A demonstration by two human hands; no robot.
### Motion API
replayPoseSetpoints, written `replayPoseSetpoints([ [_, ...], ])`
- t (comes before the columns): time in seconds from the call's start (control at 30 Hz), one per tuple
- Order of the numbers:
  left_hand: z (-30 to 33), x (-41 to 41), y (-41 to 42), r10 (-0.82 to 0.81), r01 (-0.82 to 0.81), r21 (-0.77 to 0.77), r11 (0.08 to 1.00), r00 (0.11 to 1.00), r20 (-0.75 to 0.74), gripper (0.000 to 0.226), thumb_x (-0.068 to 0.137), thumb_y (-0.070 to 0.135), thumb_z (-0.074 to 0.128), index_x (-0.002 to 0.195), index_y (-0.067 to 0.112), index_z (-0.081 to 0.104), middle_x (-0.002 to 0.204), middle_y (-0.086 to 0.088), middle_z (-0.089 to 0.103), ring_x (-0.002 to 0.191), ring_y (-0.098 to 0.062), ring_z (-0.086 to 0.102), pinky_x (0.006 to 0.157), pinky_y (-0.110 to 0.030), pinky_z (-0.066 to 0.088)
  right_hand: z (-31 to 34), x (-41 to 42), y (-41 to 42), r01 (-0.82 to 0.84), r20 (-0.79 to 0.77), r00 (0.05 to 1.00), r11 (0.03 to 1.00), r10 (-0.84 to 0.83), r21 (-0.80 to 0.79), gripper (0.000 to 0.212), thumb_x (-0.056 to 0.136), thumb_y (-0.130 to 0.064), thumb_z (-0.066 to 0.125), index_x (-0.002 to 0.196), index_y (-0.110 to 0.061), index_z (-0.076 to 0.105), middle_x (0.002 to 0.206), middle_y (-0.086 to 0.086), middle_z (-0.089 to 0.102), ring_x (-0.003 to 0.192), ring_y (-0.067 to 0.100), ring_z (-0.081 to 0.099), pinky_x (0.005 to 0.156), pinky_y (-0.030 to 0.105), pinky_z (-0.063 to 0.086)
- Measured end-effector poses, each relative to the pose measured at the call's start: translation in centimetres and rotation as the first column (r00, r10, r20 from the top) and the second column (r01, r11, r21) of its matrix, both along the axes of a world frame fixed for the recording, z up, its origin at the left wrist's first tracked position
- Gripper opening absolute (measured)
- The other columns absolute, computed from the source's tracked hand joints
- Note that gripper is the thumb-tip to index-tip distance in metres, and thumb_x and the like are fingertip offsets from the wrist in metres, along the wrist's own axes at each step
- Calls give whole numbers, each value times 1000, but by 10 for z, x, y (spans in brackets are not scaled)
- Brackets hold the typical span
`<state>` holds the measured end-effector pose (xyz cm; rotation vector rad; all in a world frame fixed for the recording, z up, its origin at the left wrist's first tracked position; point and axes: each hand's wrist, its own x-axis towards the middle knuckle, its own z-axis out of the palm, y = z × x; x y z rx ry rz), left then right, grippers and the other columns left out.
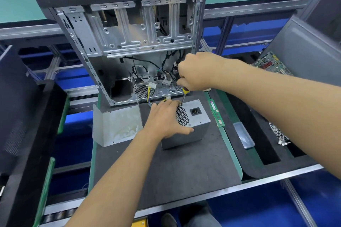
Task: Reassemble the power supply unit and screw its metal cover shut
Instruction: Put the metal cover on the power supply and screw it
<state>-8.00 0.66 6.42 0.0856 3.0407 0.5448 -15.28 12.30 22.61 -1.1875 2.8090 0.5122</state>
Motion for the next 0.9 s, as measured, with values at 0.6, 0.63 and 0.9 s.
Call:
replayPoseSetpoints([
  [0.6, -1, 5, 0, -13, 13, -8, 1000, 998, -61, 105, 54, 82, 68, 136, 22, 49, 130, 4, 57, 123, -20, 48, 96, -36, 30, -3, -5, -1, -4, 104, 994, 984, 23, -178, 16, 83, -30, 78, 95, -22, 70, 95, 1, 51, 81, 25, 54, 58, 26, 35],
  [0.63, 0, 5, -1, -20, 20, -8, 1000, 998, -67, 105, 54, 84, 68, 137, 22, 49, 131, 4, 57, 124, -20, 48, 96, -37, 31, -3, -7, 1, 26, 139, 990, 973, 6, -231, 19, 80, -32, 80, 94, -23, 70, 96, 1, 57, 80, 23, 54, 58, 26, 38],
  [0.9, 10, 27, -19, 154, -27, 529, 848, 968, -198, 107, 58, 80, 69, 145, 25, 44, 138, 13, 47, 133, -13, 40, 112, -31, 32, -64, 18, 41, 540, 547, 837, 216, -34, -813, 16, 89, -29, 71, 84, -17, 61, 80, -7, 69, 74, 7, 64, 74, 23, 48],
])
